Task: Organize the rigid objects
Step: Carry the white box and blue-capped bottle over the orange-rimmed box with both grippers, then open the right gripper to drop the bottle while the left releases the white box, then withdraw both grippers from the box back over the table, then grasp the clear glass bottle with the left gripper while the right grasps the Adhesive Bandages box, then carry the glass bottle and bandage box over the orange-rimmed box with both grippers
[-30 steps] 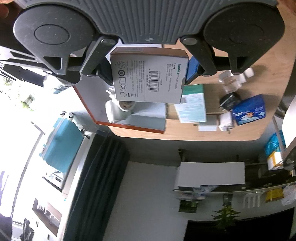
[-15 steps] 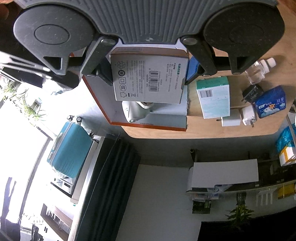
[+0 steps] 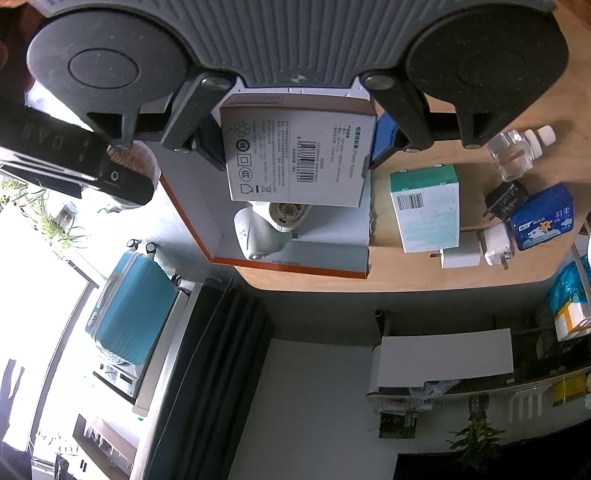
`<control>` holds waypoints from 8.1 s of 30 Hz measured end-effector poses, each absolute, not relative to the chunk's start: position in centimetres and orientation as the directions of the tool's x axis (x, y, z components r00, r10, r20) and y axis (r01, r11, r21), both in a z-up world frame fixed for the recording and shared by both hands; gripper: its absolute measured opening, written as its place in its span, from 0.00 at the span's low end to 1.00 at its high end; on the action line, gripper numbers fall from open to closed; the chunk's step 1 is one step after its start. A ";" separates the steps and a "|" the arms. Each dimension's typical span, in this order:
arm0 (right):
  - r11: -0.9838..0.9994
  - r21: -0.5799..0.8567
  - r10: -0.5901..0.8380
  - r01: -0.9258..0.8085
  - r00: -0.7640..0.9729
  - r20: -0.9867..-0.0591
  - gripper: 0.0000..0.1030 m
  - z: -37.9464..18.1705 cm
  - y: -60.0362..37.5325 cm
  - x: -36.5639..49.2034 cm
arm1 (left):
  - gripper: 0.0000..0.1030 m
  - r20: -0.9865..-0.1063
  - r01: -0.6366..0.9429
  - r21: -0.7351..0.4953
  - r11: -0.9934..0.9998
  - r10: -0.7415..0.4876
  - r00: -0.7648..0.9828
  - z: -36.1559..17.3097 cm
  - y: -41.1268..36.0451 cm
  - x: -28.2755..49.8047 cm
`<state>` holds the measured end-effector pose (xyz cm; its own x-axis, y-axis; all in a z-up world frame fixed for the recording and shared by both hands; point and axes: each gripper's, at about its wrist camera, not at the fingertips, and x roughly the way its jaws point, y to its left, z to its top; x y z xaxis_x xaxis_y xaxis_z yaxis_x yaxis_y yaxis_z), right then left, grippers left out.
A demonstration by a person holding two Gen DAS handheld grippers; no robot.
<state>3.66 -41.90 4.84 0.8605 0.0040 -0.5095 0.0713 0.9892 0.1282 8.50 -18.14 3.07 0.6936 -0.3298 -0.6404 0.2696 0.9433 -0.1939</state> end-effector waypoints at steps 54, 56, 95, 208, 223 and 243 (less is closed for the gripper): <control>0.997 -0.011 0.048 -0.070 0.782 -0.621 0.93 2.1 -41.9 10.5 | 0.77 -0.680 0.324 -0.191 0.926 -0.363 0.637 0.8 -20.5 10.1; 0.994 -0.036 0.061 -0.108 0.774 -0.630 0.93 1.8 -41.8 11.2 | 0.77 -0.683 0.327 -0.189 0.926 -0.363 0.634 0.6 -20.7 10.1; 0.990 0.116 -0.010 0.083 0.850 -0.527 0.95 4.4 -40.9 4.0 | 0.98 -0.718 0.212 -0.151 0.965 -0.255 0.648 2.6 -17.6 9.5; 0.981 0.018 0.144 -0.195 0.655 -0.741 0.94 -3.3 -20.0 21.8 | 0.80 -0.614 -0.104 -0.174 0.979 -0.025 0.789 -0.6 0.4 10.7; 0.972 0.096 0.226 -0.215 0.738 -0.636 0.81 1.4 -23.1 13.6 | 0.79 -0.595 -0.098 -0.170 0.980 -0.023 0.803 0.8 -0.2 9.9; 0.983 0.126 0.182 -0.135 0.812 -0.554 0.81 5.2 -27.7 4.5 | 0.79 -0.558 -0.011 -0.150 0.989 -0.075 0.826 3.9 -4.7 6.2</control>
<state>4.48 -27.69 5.24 0.8122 0.1822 -0.5542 -0.1347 0.9829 0.1258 6.24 -4.65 3.94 0.8263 -0.0751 -0.5582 -0.0113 0.9886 -0.1498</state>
